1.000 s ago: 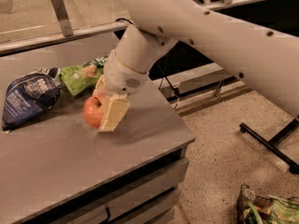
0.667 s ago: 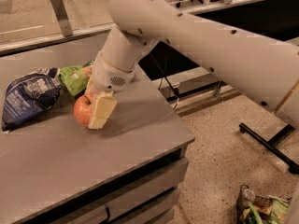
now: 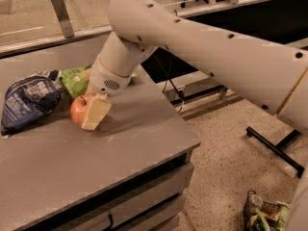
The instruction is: Move apple near blue chip bag
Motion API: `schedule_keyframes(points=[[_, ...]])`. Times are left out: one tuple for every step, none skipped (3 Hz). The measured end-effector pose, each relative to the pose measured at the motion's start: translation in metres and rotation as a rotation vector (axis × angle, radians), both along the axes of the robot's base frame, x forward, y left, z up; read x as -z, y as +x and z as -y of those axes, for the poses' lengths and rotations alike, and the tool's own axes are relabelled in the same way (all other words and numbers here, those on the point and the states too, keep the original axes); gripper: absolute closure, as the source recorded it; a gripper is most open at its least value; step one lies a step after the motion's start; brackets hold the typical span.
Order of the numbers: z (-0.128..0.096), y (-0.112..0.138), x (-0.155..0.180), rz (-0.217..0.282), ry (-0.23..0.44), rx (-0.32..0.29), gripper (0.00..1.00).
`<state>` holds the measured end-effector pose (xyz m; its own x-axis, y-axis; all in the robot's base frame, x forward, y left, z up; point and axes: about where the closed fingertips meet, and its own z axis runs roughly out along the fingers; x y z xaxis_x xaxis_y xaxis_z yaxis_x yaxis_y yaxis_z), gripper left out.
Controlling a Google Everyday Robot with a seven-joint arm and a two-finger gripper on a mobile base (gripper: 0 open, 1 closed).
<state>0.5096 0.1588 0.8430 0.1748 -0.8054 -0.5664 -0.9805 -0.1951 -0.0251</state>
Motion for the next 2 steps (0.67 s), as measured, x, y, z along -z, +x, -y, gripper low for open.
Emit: schedule_keyframes(points=[[-0.0045,0.0048,-0.0067,0.015,0.006,0.042,1.00],[-0.0088,0.0097,-0.0130,0.026,0.024,0.074,1.00]])
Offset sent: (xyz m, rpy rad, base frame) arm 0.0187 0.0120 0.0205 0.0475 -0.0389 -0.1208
